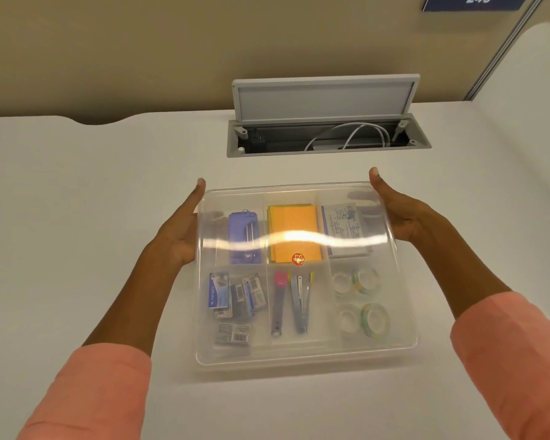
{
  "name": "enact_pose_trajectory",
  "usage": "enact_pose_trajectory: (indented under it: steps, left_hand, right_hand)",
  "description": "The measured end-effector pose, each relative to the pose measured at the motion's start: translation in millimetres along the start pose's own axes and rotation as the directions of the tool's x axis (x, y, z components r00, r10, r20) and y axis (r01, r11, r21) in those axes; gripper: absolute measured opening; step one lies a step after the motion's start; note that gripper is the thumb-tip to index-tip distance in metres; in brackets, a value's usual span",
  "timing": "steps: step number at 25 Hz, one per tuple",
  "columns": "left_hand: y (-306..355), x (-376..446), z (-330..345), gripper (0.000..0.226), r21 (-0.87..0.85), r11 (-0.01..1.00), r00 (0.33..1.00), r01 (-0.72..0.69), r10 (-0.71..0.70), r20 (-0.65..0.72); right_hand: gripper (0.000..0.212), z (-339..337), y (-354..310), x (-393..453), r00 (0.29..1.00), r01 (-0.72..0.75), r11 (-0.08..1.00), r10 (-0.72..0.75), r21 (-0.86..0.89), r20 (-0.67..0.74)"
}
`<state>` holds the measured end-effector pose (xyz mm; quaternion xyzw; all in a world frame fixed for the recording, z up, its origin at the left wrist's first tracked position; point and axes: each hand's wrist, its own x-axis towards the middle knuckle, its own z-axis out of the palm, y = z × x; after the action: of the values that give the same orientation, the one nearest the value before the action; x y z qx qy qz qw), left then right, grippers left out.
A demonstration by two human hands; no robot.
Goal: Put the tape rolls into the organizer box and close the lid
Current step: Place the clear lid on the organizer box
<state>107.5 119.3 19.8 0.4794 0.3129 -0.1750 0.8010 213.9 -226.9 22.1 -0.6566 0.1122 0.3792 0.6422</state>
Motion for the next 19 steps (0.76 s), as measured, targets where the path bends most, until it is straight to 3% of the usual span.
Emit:
enact_pose_trajectory:
  steps: [4,6,8,12,16,19]
  left_hand:
    - [3,8,4,0.059,0.042,0.999,0.990,0.014,-0.008,-0.143]
    - [3,11,5,0.058,0.053,0.999,0.986,0.014,-0.005,-0.167]
    - [2,15,7,0.061,0.084,0.996,0.979,-0.019,0.036,-0.199]
    - [3,18,10,0.063,0.216,0.975,0.956,-0.046,0.105,-0.274]
    - [4,12,6,0.049,0.145,0.983,0.948,-0.113,0.151,-0.281]
    - [-6,10,8,0.046,0.107,0.982,0.915,-0.156,0.185,-0.359]
  right_hand:
    - [0.050,13,-8,4,0.981,-0.033,0.995,0.013,-0.097,-0.192]
    - [0.046,17,-6,8,0.942,-0.046,0.987,-0.009,-0.157,-0.336]
    - [0.048,21,-3,10,0.919,-0.045,0.978,-0.041,-0.206,-0.392]
    - [0.057,17,2,10,0.911,0.005,0.948,-0.135,-0.318,-0.389]
    - [0.053,16,2,5,0.912,0.051,0.976,-0.131,-0.211,-0.389]
    - [0.044,18,2,-1,0.935,0.115,0.973,-0.174,-0.201,-0.309]
